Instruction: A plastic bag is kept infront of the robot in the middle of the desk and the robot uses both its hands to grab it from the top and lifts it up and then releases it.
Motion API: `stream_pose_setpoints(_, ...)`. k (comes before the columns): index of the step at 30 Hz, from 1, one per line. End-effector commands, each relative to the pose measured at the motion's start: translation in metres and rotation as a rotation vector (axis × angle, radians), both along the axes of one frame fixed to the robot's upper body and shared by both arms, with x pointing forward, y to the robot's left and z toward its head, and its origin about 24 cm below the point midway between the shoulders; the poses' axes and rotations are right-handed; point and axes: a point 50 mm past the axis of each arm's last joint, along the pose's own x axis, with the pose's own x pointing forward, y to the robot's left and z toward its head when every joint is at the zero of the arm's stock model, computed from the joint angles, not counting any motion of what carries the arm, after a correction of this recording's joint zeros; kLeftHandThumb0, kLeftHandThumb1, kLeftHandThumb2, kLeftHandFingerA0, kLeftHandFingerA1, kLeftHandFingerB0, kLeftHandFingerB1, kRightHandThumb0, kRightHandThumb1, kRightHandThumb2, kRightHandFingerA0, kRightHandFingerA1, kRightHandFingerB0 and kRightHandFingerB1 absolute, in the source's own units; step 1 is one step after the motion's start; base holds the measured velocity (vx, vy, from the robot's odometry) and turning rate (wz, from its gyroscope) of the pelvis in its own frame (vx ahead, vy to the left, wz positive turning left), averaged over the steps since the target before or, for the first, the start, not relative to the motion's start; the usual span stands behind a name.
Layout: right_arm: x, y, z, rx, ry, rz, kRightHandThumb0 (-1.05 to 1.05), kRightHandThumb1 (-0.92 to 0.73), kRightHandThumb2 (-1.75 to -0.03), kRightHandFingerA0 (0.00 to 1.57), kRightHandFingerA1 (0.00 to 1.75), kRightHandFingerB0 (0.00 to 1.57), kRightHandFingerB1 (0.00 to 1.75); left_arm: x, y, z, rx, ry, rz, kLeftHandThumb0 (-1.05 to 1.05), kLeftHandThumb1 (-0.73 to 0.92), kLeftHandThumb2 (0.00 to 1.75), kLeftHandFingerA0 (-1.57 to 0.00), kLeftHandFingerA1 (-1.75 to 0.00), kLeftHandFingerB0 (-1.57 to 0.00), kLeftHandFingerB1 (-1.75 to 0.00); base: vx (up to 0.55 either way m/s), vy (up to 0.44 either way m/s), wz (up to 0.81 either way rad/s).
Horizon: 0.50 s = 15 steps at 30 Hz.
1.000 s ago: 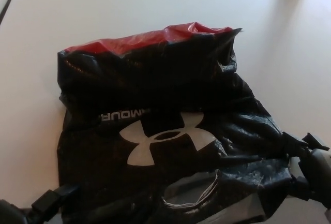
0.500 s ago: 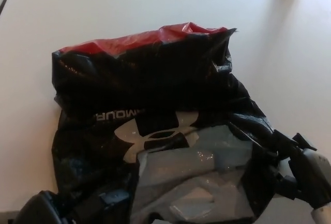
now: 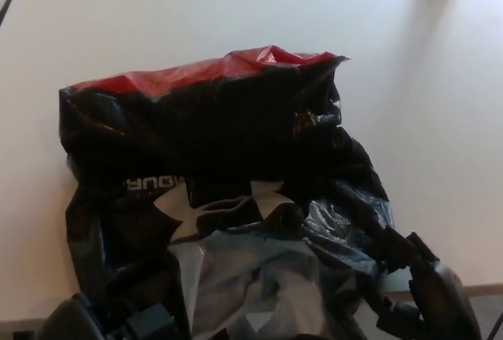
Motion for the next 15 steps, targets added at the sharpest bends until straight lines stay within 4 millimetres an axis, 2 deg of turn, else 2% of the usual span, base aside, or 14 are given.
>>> stream_pose_setpoints(1, -0.024, -0.003, -0.030, -0.015, 0.239, 0.056, -0.28, -0.75, -1.20, 1.04, 1.19, 0.87, 1.11, 0.000, 0.003, -0.003, 0.021, 0.103, 0.018, -0.34, 0.73, 0.62, -0.86, -1.60, -0.67, -1.45, 0.00, 0.000, 0.00)
stream_pose_setpoints(5, -0.025, -0.008, -0.033, -0.015, 0.270, 0.018, -0.28, -0.74, -1.20, 1.03, 1.19, 0.87, 1.12, 0.001, 0.003, -0.003, 0.023, 0.113, 0.018, -0.35, 0.74, 0.62, -0.86, -1.62, -0.69, -1.47, 0.00, 0.000, 0.00)
stream_pose_setpoints(6, -0.021, -0.010, -0.033, -0.008, 0.264, 0.011, -0.45, -0.92, -0.66, 0.75, 1.75, 0.51, 1.70, 0.005, 0.003, 0.001, 0.013, 0.099, 0.010, -0.34, 0.73, 0.62, -0.86, -1.65, -0.69, -1.48, 0.00, 0.000, 0.00)
stream_pose_setpoints(8, -0.014, -0.012, -0.029, -0.005, 0.247, 0.007, -0.45, -0.92, -0.66, 0.73, 1.75, 0.49, 1.69, 0.012, 0.003, 0.008, 0.009, 0.081, 0.004, -0.34, 0.72, 0.62, -0.85, -1.68, -0.69, -1.51, 0.00, 0.000, 0.00)
stream_pose_setpoints(9, -0.012, -0.013, -0.023, 0.007, 0.229, 0.025, -0.45, -0.91, -0.67, 0.77, 1.75, 0.51, 1.61, 0.014, 0.004, 0.014, -0.007, 0.061, -0.001, -0.44, 0.53, 0.85, -1.14, -1.44, -0.91, -1.30, 0.00, 0.000, 0.00)
stream_pose_setpoints(10, -0.011, -0.014, -0.020, 0.012, 0.222, 0.034, -0.45, -0.91, -0.67, 0.77, 1.75, 0.51, 1.61, 0.014, 0.005, 0.017, -0.014, 0.054, -0.003, -0.44, 0.53, 0.85, -1.14, -1.44, -0.91, -1.30, 0.00, 0.000, 0.00)
stream_pose_setpoints(11, -0.009, -0.012, -0.017, 0.023, 0.217, 0.036, -0.45, -0.92, -0.65, 0.72, 1.75, 0.47, 1.68, 0.016, 0.008, 0.021, -0.008, 0.047, -0.005, -0.34, 0.72, 0.61, -0.82, -1.75, -0.65, -1.68, 0.00, 0.000, 0.00)
stream_pose_setpoints(12, -0.007, -0.012, -0.014, 0.040, 0.203, 0.039, -0.28, -0.74, -1.20, 1.01, 1.18, 0.79, 1.07, 0.017, 0.010, 0.026, -0.008, 0.038, -0.009, -0.36, 0.74, 0.62, -0.82, -1.75, -0.66, -1.67, 0.00, 0.000, 0.00)
stream_pose_setpoints(13, -0.006, -0.012, -0.011, 0.059, 0.185, 0.041, -0.28, -0.74, -1.20, 1.01, 1.18, 0.79, 1.07, 0.017, 0.012, 0.030, -0.011, 0.030, -0.014, -0.36, 0.74, 0.62, -0.82, -1.75, -0.66, -1.67, 0.00, 0.000, 0.00)
stream_pose_setpoints(14, -0.006, -0.013, -0.008, 0.068, 0.178, 0.037, -0.49, -0.92, -0.59, 0.67, 1.75, 0.42, 1.74, 0.018, 0.012, 0.032, -0.019, 0.020, -0.016, -0.36, 0.74, 0.61, -0.82, -1.75, -0.66, -1.67, 0.00, 0.000, 0.00)
stream_pose_setpoints(15, -0.005, -0.013, -0.007, 0.073, 0.175, 0.036, -0.49, -0.92, -0.59, 0.67, 1.75, 0.42, 1.74, 0.018, 0.012, 0.033, -0.022, 0.017, -0.017, -0.36, 0.74, 0.61, -0.82, -1.75, -0.66, -1.67, 0.00, 0.000, 0.00)
